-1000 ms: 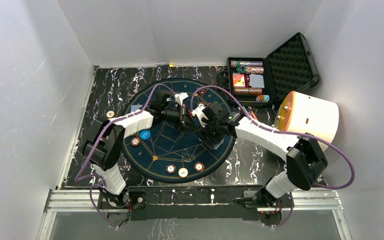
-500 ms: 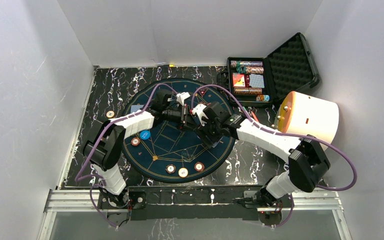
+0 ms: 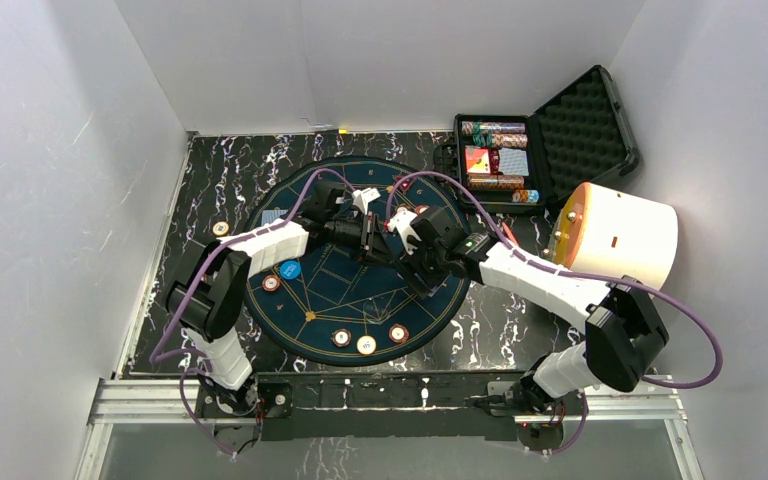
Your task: Distribute texas hold em gaming equipment
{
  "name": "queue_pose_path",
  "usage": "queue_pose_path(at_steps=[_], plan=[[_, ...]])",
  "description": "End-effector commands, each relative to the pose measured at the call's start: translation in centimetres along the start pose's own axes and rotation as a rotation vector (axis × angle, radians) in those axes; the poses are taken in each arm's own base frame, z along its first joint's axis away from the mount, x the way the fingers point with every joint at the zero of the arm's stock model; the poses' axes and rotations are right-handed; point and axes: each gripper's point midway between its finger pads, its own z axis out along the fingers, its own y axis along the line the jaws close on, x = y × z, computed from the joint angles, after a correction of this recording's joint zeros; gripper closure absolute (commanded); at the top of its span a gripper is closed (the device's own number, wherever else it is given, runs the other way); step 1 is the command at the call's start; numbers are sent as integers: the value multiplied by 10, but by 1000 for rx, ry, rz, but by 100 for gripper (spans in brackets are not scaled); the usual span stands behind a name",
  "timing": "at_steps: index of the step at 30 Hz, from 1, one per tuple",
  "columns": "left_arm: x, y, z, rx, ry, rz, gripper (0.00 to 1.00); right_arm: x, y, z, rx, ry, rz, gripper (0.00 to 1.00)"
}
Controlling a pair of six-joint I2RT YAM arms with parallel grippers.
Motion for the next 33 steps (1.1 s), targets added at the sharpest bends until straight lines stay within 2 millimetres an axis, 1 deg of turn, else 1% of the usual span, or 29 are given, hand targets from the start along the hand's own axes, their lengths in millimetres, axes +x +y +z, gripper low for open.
queue_pose_path(at_steps=[1, 13, 22, 28, 30, 31, 32, 33], plan=[[-4, -30, -10, 42, -11, 67, 93, -21, -3, -13, 21, -105, -18, 75], [-7, -37, -12, 62, -25, 72, 100, -21, -3, -10, 18, -116, -31, 75], [-11, -47, -20, 82, -44, 80, 100, -17, -3, -8, 22, -114, -37, 75], [-13, -50, -24, 104, -48, 71, 100, -18, -4, -10, 26, -126, -37, 75], [-13, -47, -23, 94, -48, 71, 100, -19, -4, -10, 28, -128, -37, 75], [-13, -42, -22, 72, -48, 68, 100, -19, -4, -10, 27, -127, -38, 75], [-13, -37, -21, 53, -43, 68, 98, -19, -4, -11, 27, -127, -37, 75], [-12, -33, -20, 47, -35, 61, 88, -19, -5, -11, 28, -126, -37, 75]])
